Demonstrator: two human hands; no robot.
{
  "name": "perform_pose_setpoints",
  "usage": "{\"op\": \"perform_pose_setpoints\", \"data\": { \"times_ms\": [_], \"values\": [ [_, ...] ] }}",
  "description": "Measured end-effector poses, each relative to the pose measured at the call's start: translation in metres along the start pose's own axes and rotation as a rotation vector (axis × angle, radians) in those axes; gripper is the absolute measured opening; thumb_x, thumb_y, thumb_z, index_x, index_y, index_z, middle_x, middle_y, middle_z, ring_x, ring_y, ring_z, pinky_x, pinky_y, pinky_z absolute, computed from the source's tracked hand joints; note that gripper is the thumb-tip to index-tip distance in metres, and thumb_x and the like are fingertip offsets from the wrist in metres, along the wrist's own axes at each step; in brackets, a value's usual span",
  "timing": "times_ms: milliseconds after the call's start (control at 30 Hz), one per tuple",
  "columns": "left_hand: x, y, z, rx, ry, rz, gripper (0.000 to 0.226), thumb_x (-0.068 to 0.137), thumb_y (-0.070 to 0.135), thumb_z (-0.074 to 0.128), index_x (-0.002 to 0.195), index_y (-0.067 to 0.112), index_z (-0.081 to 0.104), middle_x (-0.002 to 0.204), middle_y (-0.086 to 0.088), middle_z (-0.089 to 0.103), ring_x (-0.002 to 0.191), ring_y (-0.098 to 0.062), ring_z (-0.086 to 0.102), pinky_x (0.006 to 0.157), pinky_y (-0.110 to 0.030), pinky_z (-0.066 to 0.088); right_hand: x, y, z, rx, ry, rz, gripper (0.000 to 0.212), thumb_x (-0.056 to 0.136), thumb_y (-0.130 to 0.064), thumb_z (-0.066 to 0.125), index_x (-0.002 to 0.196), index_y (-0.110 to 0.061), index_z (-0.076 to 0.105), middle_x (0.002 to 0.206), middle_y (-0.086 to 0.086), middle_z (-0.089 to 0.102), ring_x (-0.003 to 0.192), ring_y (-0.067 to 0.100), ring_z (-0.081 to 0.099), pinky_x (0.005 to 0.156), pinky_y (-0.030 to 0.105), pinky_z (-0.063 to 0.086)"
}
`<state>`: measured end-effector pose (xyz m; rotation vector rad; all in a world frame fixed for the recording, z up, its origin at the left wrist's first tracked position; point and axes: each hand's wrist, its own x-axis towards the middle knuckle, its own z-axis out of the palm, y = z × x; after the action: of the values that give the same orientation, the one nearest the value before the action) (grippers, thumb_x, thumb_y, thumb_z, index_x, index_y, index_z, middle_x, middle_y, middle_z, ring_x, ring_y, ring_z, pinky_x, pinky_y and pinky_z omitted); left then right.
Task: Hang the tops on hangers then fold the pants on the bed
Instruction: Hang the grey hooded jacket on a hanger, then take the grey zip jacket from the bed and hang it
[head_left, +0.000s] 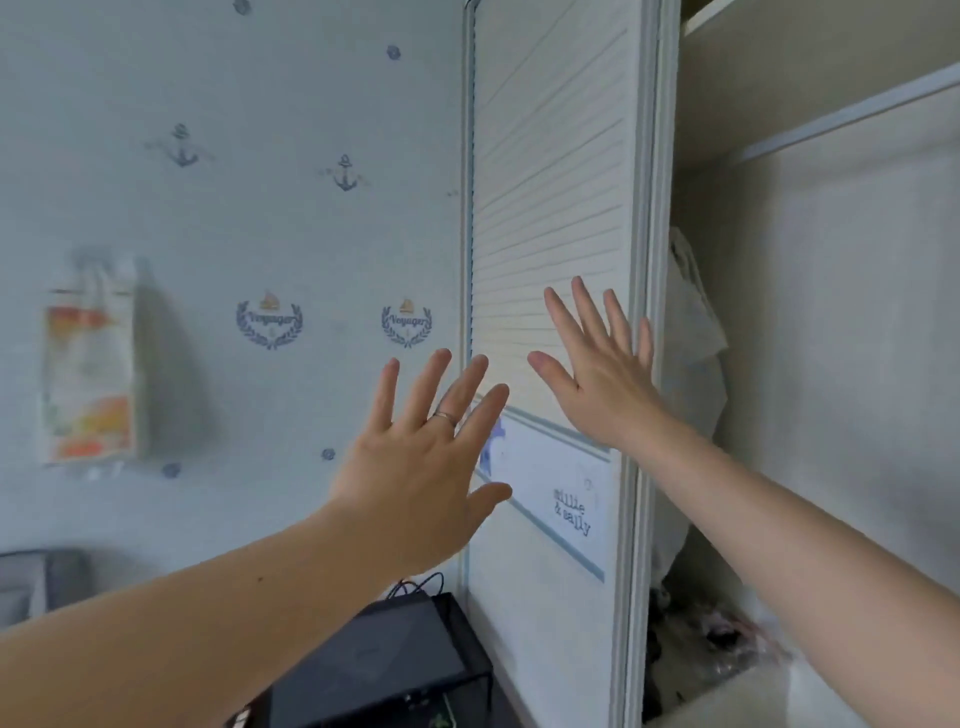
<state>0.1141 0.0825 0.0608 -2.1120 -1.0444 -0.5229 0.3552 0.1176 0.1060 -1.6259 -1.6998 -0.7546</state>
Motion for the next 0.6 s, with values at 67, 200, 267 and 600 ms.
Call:
{"op": "perform_pose_setpoints", "data": {
  "times_ms": [67, 200, 267, 600],
  "values": [
    [-0.053, -0.033, -0.008, -0.002, -0.006, -0.066, 0.081, 0.094, 0.075, 0.002, 0.154, 0.031, -0.030, 0.158, 0.004, -0.042, 0.142, -0.025, -0.046, 0.116, -0.056, -0.027, -0.013, -0.053, 0.017, 0.084, -0.036, -0.043, 0.072, 0.091, -0.078, 0.001, 0.154, -0.048, -0.015, 0.166, -0.015, -0.023, 0.153, 0.020, -0.021, 0.119, 0.057, -0.012],
    [-0.159, -0.094, -0.033, 0.039, -0.087, -0.208, 0.081, 0.096, 0.071, 0.017, 0.163, 0.025, 0.013, 0.170, -0.003, 0.001, 0.156, -0.033, -0.004, 0.122, -0.063, 0.008, -0.042, -0.164, 0.050, 0.230, -0.108, -0.148, 0.071, 0.094, -0.075, 0.004, 0.156, -0.045, -0.013, 0.166, -0.014, -0.021, 0.153, 0.020, -0.021, 0.121, 0.058, -0.010],
    [-0.211, -0.119, -0.042, 0.048, -0.158, -0.297, 0.080, 0.096, 0.069, 0.023, 0.161, 0.023, 0.023, 0.169, -0.005, 0.012, 0.156, -0.034, 0.009, 0.120, -0.065, 0.019, -0.057, -0.221, 0.064, 0.293, -0.155, -0.223, 0.071, 0.094, -0.074, 0.004, 0.156, -0.045, -0.013, 0.166, -0.013, -0.021, 0.154, 0.020, -0.020, 0.121, 0.059, -0.009],
    [-0.456, -0.164, -0.065, 0.094, -0.332, -0.870, 0.081, 0.094, 0.074, 0.015, 0.162, 0.032, 0.004, 0.170, 0.005, -0.014, 0.154, -0.023, -0.021, 0.124, -0.055, -0.008, -0.154, -0.501, 0.092, 0.620, -0.267, -0.809, 0.073, 0.096, -0.070, 0.013, 0.160, -0.039, -0.001, 0.169, -0.009, -0.009, 0.156, 0.025, -0.008, 0.121, 0.061, -0.001]
  ]
}}
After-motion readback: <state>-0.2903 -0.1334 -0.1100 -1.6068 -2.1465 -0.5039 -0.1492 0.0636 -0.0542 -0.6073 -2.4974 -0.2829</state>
